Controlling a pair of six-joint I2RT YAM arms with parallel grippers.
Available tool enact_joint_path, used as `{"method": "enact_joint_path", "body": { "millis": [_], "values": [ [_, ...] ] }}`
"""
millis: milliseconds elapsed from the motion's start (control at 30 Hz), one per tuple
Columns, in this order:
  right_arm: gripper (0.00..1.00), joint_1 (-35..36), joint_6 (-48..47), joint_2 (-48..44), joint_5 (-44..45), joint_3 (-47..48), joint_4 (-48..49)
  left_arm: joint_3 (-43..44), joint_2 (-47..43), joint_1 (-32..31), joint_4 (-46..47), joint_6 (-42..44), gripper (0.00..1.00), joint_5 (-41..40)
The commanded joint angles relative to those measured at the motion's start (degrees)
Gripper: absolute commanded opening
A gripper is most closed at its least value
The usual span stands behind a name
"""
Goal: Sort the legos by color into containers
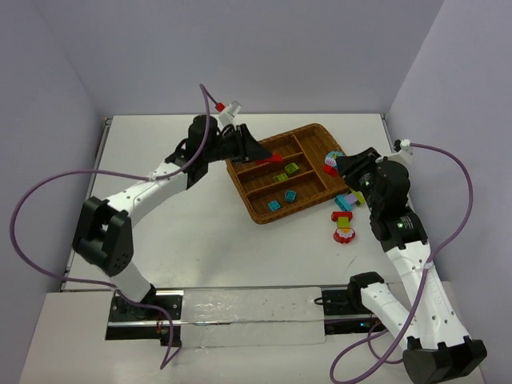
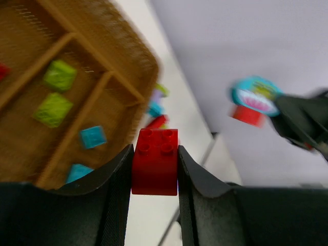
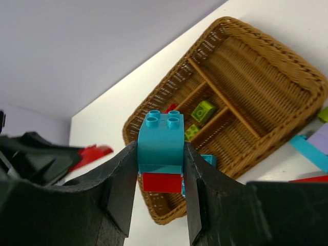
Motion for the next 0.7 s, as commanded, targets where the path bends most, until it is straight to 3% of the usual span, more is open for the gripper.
{"method": "enact_joint_path", "body": {
  "millis": [0,233,467,533,600,667],
  "values": [
    [0.00,-0.2,-2.5,-1.1,3.3,1.2,-1.3,13.0,10.3,2.5,-16.2,8.1,0.00,-8.8],
    [0.00,-0.2,-2.7,-1.6,2.0,0.4,-1.8,24.9,24.4,5.9,-19.0,9.5,0.00,-8.7],
    [0.00,-0.2,-3.1,-1.9,1.2,-0.1,-2.7,30.5,30.1,7.4,-19.4,8.2,0.01,-7.7],
    [0.00,-0.2,-2.9,-1.8,0.8,-0.1,-2.7,32.6,31.7,7.4,-21.5,8.3,0.16,-8.2],
    [0.00,-0.2,-2.7,-1.8,0.6,-0.1,-2.7,32.9,32.3,7.4,-22.2,8.3,0.22,-8.3],
    [0.00,-0.2,-2.7,-1.9,0.3,-0.1,-2.7,32.2,31.9,7.4,-22.0,8.4,0.42,-8.7]
  ]
}}
